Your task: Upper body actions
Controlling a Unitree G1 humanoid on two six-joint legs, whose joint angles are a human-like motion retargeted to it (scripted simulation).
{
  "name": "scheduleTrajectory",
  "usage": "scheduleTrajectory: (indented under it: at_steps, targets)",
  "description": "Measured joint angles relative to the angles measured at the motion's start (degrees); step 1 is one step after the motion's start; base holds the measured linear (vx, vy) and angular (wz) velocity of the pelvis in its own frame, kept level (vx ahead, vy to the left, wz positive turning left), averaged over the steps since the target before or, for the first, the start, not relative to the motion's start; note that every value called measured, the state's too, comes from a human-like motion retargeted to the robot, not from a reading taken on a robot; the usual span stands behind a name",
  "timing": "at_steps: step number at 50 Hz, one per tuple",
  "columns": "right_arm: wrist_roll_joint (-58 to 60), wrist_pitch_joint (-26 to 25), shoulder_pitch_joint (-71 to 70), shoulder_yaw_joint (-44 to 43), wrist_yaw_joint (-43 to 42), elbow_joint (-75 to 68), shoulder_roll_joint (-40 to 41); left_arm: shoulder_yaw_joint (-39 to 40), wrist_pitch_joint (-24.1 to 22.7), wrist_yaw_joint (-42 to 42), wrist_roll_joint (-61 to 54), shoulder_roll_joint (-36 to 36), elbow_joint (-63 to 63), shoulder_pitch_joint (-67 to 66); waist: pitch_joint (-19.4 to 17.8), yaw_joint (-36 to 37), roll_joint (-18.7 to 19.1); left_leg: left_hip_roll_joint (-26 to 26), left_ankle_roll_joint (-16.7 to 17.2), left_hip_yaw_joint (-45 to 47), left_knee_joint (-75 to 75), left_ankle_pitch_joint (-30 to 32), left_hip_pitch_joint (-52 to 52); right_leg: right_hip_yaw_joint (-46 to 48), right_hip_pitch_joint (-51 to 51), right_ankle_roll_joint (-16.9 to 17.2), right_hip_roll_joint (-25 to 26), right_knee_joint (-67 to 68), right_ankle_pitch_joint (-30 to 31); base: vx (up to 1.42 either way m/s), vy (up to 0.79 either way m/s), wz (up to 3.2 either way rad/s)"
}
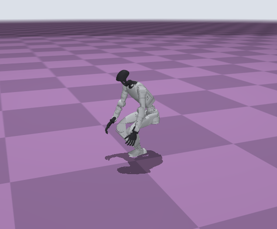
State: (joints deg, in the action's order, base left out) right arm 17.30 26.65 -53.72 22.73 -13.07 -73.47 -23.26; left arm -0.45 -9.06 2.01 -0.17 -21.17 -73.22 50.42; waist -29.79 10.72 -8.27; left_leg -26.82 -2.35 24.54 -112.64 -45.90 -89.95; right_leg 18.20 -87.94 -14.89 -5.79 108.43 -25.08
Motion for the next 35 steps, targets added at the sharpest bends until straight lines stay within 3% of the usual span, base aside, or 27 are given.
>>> scheduleTrajectory:
  at_steps: [5, 14, 19, 23, 31, 35]
  targets:
    - [1.1, -0.7, -2.9, -1.9, -0.1, -0.4, -0.9, 0.5, 0.1, 0.5, 0.8, -2.8, 1.5, 1.7, 0.0, 0.2, 1.4, 0.4, 1.4, -3.1, 9.3, 5.3, 0.0, 1.7, 2.8, 0.1, 1.6, -9.6, 3.8, -0.07, -0.15, 0.02]
    - [10.6, -2.3, -2.9, -6.6, -1.6, 2.8, -7.6, 3.0, 0.9, -0.1, 4.9, -6.7, 3.2, -0.3, 0.0, 2.0, 8.9, 0.4, 4.3, -9.7, 31.9, 14.1, 5.2, 2.0, 14.9, 7.1, 6.4, -40.0, 15.6, -0.09, -0.01, -0.21]
    - [14.6, -7.2, 9.2, -14.6, -1.0, 1.1, -5.5, 3.7, 3.7, 2.3, 9.7, -5.4, 4.3, -11.1, 0.0, 0.3, 11.0, 2.3, 6.0, -9.4, 46.4, 18.2, 19.3, -0.3, 29.9, 10.6, 5.7, -57.2, 21.0, 0.11, 0.04, 0.32]
    - [12.4, -12.2, 19.3, -20.5, -2.9, -5.8, -0.8, 3.6, 5.9, 3.9, 12.8, -3.2, 4.3, -22.4, 0.0, -2.3, 11.1, 5.8, 5.5, -6.5, 61.3, 23.4, 34.1, -0.7, 44.0, 12.3, 3.6, -72.5, 26.3, 0.12, 0.08, 0.64]
    - [5.4, -18.2, 38.7, -23.7, -6.0, -19.5, 5.9, 11.8, 5.1, -0.1, 6.9, 8.7, -2.8, -44.8, 1.0, -8.0, 7.2, 18.1, 3.3, -2.6, 90.0, 32.5, 62.1, 1.9, 68.6, 15.4, -3.8, -94.7, 33.3, 0.22, 0.12, 0.55]
    - [9.1, -21.4, 50.3, -24.2, -3.3, -21.1, 8.3, 17.0, 6.5, 1.1, 2.6, 13.3, -10.2, -53.9, 5.3, -11.0, 5.3, 23.3, 2.9, -2.6, 100.2, 35.1, 72.0, 5.0, 76.8, 16.0, -6.3, -100.6, 34.2, 0.44, 0.17, 0.47]
